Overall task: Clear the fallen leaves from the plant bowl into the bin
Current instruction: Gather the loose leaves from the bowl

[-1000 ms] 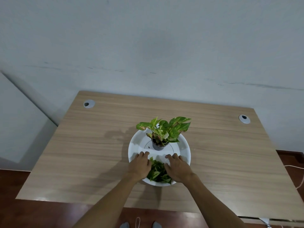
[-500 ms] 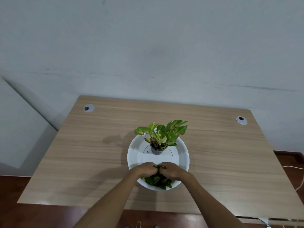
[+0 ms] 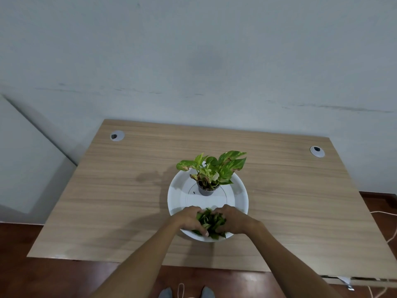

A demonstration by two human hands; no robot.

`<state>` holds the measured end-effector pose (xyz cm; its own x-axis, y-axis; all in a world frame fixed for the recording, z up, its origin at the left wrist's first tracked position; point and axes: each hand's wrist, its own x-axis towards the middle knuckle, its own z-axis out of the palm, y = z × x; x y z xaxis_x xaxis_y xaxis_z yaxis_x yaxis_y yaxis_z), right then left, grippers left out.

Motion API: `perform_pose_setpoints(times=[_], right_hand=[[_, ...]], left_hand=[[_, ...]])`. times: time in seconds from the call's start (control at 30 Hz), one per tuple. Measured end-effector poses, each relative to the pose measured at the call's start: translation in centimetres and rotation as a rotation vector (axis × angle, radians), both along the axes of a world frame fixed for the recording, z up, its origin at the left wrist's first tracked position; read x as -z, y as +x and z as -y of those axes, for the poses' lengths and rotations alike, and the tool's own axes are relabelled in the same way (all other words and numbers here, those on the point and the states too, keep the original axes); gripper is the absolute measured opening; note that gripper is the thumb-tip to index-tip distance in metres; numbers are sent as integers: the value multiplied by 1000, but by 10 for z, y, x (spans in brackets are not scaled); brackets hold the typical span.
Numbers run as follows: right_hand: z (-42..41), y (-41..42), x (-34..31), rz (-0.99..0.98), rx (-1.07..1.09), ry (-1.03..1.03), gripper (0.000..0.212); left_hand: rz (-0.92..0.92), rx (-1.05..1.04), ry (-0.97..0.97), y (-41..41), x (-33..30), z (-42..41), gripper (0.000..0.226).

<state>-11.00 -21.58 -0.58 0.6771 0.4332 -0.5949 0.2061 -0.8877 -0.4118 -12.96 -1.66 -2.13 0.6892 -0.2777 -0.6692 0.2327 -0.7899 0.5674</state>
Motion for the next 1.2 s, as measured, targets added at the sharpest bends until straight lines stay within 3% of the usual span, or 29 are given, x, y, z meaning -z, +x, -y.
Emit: perform_pose_setpoints(times=[0.13, 0.2, 0.33, 0.47, 0.63, 0.77, 0.97, 1.2], right_hand=[[4, 2, 1, -4, 49, 51, 65], [4, 0, 0, -55, 69, 97, 75], [4, -4, 4, -90, -28, -9, 93], [4, 1, 0, -46, 18, 24, 62], [-6, -10, -7, -1, 215, 60, 43], [-22, -15, -6, -18, 293, 60, 27], [-33, -16, -4, -125, 391, 69, 30], [-33, -16, -3, -187, 448, 163, 16]], left_hand=[[-28, -68, -43, 0, 0, -5, 95], [-27, -75, -47, 1, 0, -7, 89], [-24, -62, -20, 2, 1, -7, 78], [-53, -57, -9, 4, 0, -6, 73], [-126, -125, -23, 3, -8, 0, 34], [-158, -61, 36, 2, -14, 9, 17], [-216, -41, 61, 4, -16, 13, 40], [-207, -48, 91, 1, -10, 15, 50]])
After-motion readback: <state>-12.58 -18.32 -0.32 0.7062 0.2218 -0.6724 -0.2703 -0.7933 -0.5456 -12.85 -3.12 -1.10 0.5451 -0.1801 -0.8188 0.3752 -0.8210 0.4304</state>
